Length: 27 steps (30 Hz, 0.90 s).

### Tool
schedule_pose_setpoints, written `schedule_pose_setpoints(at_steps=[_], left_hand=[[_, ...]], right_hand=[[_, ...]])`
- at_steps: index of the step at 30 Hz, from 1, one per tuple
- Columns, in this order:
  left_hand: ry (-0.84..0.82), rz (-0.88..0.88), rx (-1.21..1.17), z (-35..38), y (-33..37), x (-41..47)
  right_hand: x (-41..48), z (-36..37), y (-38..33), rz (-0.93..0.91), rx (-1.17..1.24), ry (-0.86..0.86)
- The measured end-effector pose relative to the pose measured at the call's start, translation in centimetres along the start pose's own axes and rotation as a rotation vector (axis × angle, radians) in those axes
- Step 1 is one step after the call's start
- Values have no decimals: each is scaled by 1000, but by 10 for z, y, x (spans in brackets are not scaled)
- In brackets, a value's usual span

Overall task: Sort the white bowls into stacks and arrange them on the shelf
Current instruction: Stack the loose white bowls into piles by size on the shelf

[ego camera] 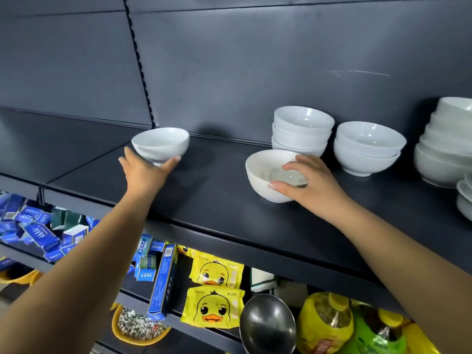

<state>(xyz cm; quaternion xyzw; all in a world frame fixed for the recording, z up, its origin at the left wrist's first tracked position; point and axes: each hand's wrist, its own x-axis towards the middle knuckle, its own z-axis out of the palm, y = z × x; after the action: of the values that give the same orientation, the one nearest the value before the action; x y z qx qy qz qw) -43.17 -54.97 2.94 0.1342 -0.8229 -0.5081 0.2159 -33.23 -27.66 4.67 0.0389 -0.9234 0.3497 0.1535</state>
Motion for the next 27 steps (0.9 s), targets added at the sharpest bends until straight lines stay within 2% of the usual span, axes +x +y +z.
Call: schedule_pose_setpoints(at_steps=[3,18,20,24,27], left_hand=[[-69,-119,-122,1,-2,23],[-119,-92,-198,9,-7,55],[-148,-114,-264,7,-7,54],[-267,-230,-582,5,1,35],[-387,-129,-663,3,22,10]], right_hand=[[6,12,-9,10,21,5],[16,39,-9,-35,69,188],[16,39,-9,-31,62,178],[16,36,-10,-3,48,144],[16,30,-11,-9,140,70]])
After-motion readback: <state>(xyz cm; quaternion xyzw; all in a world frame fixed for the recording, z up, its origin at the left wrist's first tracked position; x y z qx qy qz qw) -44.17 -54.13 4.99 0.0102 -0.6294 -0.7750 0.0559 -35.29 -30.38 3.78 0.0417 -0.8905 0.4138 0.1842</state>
